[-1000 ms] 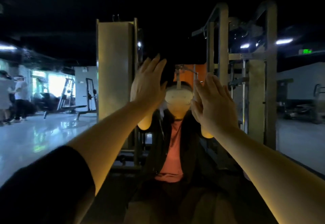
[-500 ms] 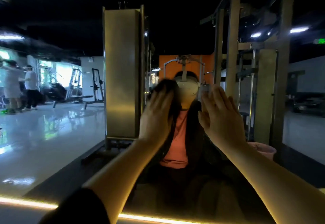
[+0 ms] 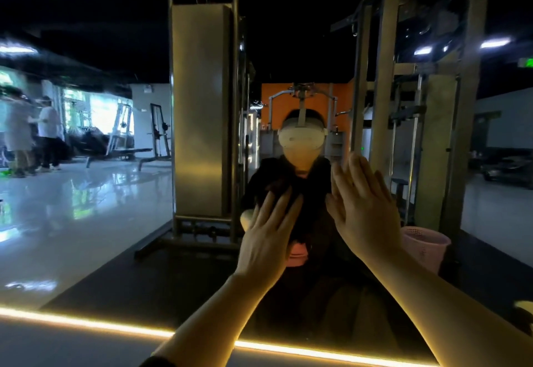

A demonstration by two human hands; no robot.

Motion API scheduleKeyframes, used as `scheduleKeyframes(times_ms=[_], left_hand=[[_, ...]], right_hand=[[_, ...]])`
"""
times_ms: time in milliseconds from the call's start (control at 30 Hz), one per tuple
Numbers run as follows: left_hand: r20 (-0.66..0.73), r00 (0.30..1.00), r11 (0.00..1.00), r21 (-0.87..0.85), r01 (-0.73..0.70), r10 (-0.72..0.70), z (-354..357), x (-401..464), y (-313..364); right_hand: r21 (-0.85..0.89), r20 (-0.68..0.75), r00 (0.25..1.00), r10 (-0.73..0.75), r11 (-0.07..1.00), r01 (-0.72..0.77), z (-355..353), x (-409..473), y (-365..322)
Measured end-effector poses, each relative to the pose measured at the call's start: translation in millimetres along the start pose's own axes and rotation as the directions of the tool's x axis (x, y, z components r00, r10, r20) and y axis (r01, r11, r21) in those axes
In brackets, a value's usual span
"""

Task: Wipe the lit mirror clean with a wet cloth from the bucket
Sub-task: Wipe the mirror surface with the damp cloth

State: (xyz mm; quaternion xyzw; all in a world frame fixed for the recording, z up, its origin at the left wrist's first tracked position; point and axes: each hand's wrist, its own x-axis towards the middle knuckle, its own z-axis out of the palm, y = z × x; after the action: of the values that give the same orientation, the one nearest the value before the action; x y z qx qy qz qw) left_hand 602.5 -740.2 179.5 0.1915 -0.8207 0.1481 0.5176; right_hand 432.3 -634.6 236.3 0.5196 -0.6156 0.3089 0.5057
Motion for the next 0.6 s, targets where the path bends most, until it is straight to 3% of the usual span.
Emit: scheduleKeyframes(times_ms=[100, 200, 267, 333, 400, 500, 600], left_hand=[[-0.044, 0.973, 0.973, -0.055, 0.222, -0.225, -2.8, -38.1, -30.1], [-0.098, 0.851, 0.851, -0.174, 0.495, -0.515, -8.2, -12.4, -21.1], [-0.08, 0.866, 0.862, -0.182, 0.474, -0.493, -0.6, -2.4, 5.4], [-0.008, 0.95, 0.946, -0.096, 0.309, -0.311, 15.8, -27.4, 21.2], [0.047, 0.98, 0.982, 0.003, 0.191, -0.191, 25.8, -69.0, 10.2], [0.015, 0.946, 0.946, -0.027, 0.324, -0.324, 24.0, -92.0, -11.6], [-0.018, 0.83, 0.821, -0.163, 0.548, -0.558, 21.1, -61.3, 4.0]], right_hand=[[-0.004, 0.024, 0.998, -0.054, 0.999, 0.054, 3.7, -25.6, 2.2], [0.034, 0.041, 0.999, -0.022, 0.999, 0.021, 8.3, -38.6, -1.6], [0.066, 0.034, 0.999, 0.021, 0.998, -0.023, 9.8, -41.6, -8.9], [0.071, 0.043, 0.999, 0.021, 0.997, -0.024, 11.6, -50.5, -15.0], [0.051, 0.085, 0.996, -0.019, 0.999, 0.014, 15.1, -68.8, -17.2], [0.043, 0.126, 0.988, -0.084, 0.996, 0.079, 18.0, -88.2, -13.8], [0.037, 0.128, 0.989, -0.068, 0.997, 0.064, 17.5, -89.4, -16.0]])
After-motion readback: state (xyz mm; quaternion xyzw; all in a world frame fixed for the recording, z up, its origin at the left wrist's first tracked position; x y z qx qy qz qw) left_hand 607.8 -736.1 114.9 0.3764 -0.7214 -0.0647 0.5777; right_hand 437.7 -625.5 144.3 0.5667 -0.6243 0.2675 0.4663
